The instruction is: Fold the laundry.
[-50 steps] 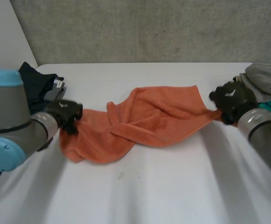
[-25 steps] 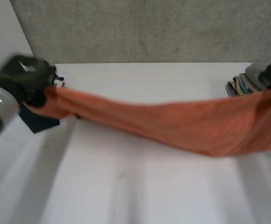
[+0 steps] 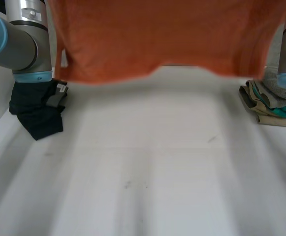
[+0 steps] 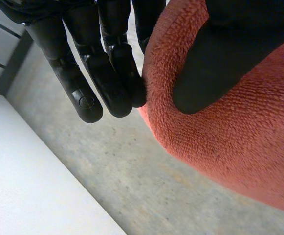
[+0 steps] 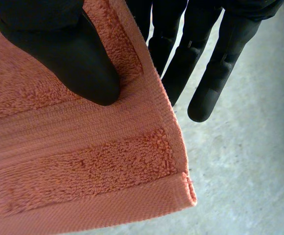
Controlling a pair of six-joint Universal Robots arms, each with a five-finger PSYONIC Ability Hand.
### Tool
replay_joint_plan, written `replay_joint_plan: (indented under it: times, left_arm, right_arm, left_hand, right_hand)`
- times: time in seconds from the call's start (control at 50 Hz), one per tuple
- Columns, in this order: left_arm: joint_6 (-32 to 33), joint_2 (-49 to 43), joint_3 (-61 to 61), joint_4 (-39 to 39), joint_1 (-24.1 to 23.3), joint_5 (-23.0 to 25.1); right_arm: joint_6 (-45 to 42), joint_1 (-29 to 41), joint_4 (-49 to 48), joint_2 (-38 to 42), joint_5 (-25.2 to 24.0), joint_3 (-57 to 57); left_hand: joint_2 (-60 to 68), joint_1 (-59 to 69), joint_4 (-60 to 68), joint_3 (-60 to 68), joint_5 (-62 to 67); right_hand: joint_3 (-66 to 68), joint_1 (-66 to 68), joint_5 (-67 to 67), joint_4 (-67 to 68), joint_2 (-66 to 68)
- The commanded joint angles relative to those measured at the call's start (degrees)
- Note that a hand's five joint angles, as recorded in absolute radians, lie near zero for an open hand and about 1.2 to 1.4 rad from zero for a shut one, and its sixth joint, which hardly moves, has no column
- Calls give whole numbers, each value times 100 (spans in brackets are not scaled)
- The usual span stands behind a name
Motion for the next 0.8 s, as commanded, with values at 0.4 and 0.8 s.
replay_joint_plan:
  times: [0.4,0.8]
  left_arm:
    - [-748,-139,-3995,-195,-128,147]
    - [632,3482,-6721,-4676,-84,156]
  right_arm:
    - [624,-56,2907,1486,-536,1171]
    - [-2126,-1145,5562,-1854,-554,4520]
  left_hand:
    - [1128,1302,1123,1139,1439]
    - [1128,1302,1123,1139,1439]
  right_hand:
    - [1126,1502,1308,1095,1237]
    - [1126,1502,1308,1095,1237]
